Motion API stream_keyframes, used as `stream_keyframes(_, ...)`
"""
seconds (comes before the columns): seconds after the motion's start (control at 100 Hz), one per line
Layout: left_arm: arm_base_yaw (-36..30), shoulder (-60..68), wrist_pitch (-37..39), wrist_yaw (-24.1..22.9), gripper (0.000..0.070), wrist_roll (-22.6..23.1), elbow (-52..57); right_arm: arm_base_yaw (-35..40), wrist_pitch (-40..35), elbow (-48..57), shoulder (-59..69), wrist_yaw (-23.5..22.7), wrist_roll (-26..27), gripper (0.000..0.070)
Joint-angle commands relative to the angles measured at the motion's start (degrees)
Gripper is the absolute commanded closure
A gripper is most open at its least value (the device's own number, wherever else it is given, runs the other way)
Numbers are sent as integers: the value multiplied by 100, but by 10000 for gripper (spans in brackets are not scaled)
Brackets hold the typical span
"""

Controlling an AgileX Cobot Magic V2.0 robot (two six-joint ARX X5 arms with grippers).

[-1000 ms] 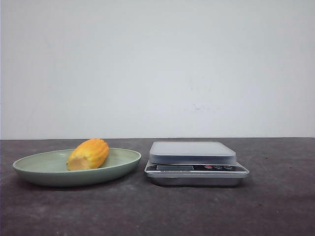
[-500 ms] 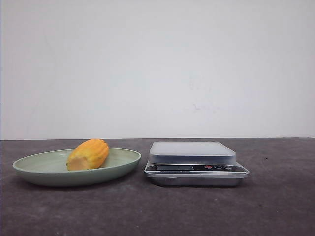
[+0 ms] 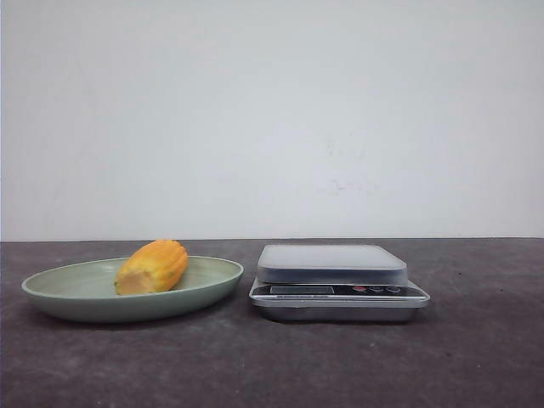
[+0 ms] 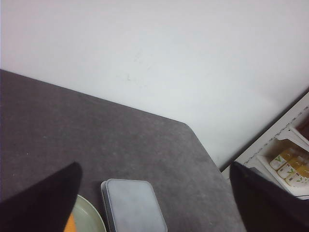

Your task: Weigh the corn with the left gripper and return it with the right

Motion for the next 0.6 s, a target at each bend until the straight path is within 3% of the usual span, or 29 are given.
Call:
stream_keyframes(0.0,0,31,28,0,68,66,66,17,-22,50,24,-116,-61,25)
stream_keyframes(0.21,-55,483,-313,-26,73,68,63,17,-254,9,63,-122,-52,28)
stream_keyframes(0.38,-479,1458,-555,-142,73,372,63,17,-315,-138,188,-122,-37,28)
stream_keyframes(0.59,-1451,2824,-627,-1213,73,754,66,17,-334,-439,413,-140,-9,28)
